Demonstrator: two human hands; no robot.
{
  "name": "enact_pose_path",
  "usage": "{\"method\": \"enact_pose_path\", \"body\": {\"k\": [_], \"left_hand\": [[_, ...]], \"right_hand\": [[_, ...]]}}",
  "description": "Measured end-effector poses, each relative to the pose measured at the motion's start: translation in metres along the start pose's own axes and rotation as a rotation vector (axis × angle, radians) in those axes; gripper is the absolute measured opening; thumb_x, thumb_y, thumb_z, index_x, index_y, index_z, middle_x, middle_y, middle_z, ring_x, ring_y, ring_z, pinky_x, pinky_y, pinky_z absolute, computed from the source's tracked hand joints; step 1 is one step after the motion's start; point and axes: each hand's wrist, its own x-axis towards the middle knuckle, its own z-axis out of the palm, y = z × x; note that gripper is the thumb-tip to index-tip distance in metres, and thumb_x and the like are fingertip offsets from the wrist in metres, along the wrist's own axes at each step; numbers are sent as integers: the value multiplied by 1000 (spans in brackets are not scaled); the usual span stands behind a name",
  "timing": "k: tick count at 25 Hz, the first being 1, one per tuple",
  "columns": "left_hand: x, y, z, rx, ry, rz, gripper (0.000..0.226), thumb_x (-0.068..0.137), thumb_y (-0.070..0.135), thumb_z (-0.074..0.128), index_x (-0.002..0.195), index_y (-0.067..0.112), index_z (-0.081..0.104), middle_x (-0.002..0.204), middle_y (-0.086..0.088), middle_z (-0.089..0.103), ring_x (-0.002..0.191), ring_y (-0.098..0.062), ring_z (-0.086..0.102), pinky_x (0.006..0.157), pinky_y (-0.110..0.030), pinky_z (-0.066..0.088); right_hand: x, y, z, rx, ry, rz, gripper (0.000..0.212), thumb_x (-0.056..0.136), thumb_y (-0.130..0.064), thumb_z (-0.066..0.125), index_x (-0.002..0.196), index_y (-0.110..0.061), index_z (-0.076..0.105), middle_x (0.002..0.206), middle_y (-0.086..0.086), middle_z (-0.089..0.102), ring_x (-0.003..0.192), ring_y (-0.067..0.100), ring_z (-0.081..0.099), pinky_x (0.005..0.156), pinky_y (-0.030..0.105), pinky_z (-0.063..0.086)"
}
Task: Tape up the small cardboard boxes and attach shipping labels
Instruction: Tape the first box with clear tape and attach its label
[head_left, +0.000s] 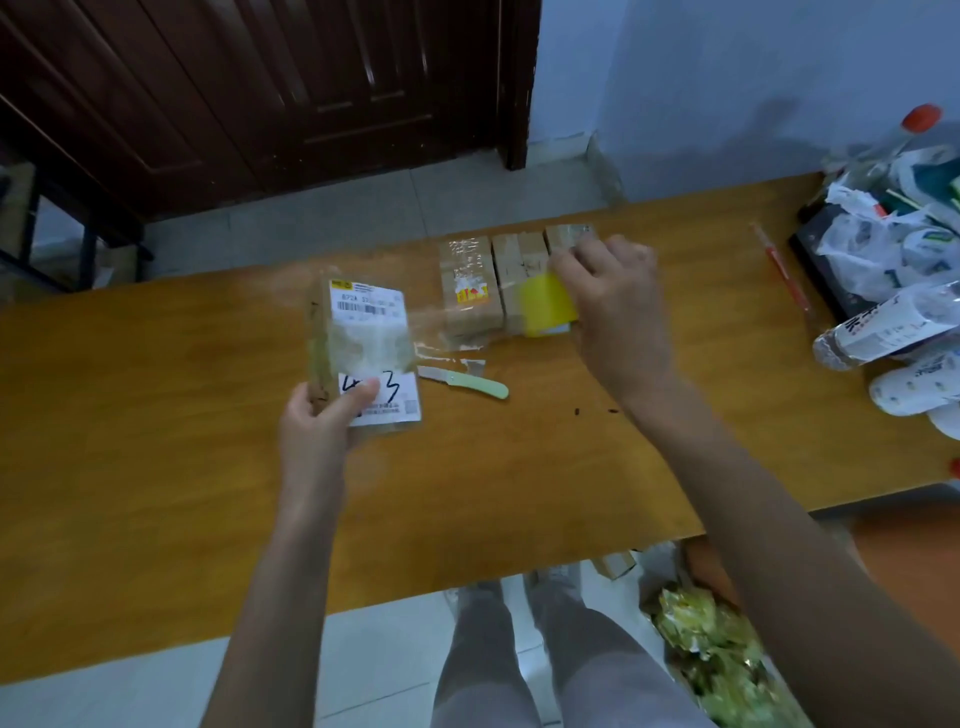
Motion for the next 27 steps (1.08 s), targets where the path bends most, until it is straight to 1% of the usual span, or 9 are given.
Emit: {"method": "enact_pose_path", "body": {"k": [1, 4, 7, 10, 16, 20, 23, 25, 27], "left_hand": [[2, 3, -5, -9, -14, 11, 41, 64, 28, 76, 101, 13, 65, 85, 0, 75, 75, -16, 73, 55, -25, 54], [5, 5, -7, -100, -68, -61, 45, 66, 25, 74, 107, 7, 64, 86, -4, 75, 77, -17, 73, 54, -24, 53], [9, 3, -7, -149, -109, -89, 40, 68, 23, 72, 104, 7, 65, 87, -5, 74, 83, -21, 72, 62, -27, 56], [11, 3, -11, -288, -154, -121, 23, 71, 19, 69, 92, 10, 73, 88, -6, 74, 84, -21, 72, 73, -34, 57], [5, 3, -11, -582, -257, -159, 17, 75, 14, 65, 85, 12, 79, 96, -8, 74, 89, -23, 73, 71, -35, 60], [0, 4, -10, -746, -319, -198, 27, 74, 20, 66, 99, 13, 75, 109, -7, 71, 101, -25, 70, 83, -40, 58], [-3, 1, -5, -849, -394, -199, 43, 68, 21, 76, 110, 14, 71, 116, -6, 69, 108, -26, 66, 80, -41, 58], [-4, -2, -1, -892, -460, -200, 60, 60, 25, 86, 117, 15, 69, 121, -6, 66, 116, -26, 60, 85, -40, 57], [-5, -3, 4, -943, -535, -225, 63, 63, 30, 86, 121, 14, 67, 123, -7, 65, 118, -29, 59, 88, -39, 56]], "right_hand": [[2, 7, -1, -102, -68, 8, 43, 63, 12, 54, 101, -8, 61, 94, 9, 62, 85, 30, 55, 71, 35, 34], [-5, 4, 10, -122, -256, 80, 51, 63, 14, 59, 108, -11, 60, 96, 5, 60, 85, 26, 53, 73, 32, 33], [-9, 2, 20, -125, -265, 55, 51, 65, 14, 60, 109, -12, 60, 96, 3, 59, 85, 24, 52, 73, 30, 30], [-6, 1, 23, -95, -257, 35, 50, 61, 16, 59, 104, -10, 60, 96, 5, 60, 85, 25, 53, 74, 30, 27], [1, -11, 29, -53, -296, 21, 50, 68, 12, 59, 111, -14, 59, 96, 2, 59, 90, 24, 53, 78, 33, 37], [8, -23, 27, -6, -316, 7, 53, 68, 11, 59, 115, -13, 58, 99, 3, 59, 92, 25, 53, 81, 39, 43], [9, -33, 29, -15, -317, -9, 54, 69, 10, 59, 117, -15, 58, 98, 2, 57, 92, 24, 53, 79, 33, 37], [9, -40, 29, -19, -309, -19, 53, 68, 11, 59, 114, -15, 58, 97, 2, 56, 90, 23, 52, 76, 30, 31], [9, -48, 30, -20, -319, -26, 53, 66, 11, 59, 112, -15, 58, 96, 2, 55, 90, 24, 51, 74, 31, 30]]}}
